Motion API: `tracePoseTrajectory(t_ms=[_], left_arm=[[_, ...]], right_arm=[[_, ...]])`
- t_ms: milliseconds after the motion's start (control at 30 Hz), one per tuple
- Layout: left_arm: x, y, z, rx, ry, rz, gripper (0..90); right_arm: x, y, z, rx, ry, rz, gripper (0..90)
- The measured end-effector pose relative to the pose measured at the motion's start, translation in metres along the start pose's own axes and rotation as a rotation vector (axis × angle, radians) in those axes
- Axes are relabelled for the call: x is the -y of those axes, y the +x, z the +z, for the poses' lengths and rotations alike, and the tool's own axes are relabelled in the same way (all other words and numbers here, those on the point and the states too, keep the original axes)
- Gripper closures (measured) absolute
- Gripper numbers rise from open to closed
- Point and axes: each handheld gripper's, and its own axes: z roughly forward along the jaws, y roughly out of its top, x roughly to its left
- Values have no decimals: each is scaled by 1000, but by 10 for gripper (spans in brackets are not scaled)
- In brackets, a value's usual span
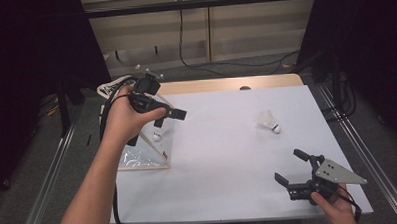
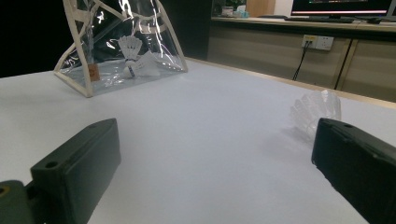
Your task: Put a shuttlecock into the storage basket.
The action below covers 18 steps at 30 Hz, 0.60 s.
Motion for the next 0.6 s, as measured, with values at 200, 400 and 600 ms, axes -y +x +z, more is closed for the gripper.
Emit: tracePoseTrajectory(t_ms=[200,400,600], left_arm=[[3,-4,8,12,2,9,176],[9,-6,17,22,9,13,159],[13,-10,23,28,12,28,141]], right_arm=[[0,0,0,-1,1,-1,7],[0,0,0,-1,2,0,7],[0,0,0,-1,2,-2,7]])
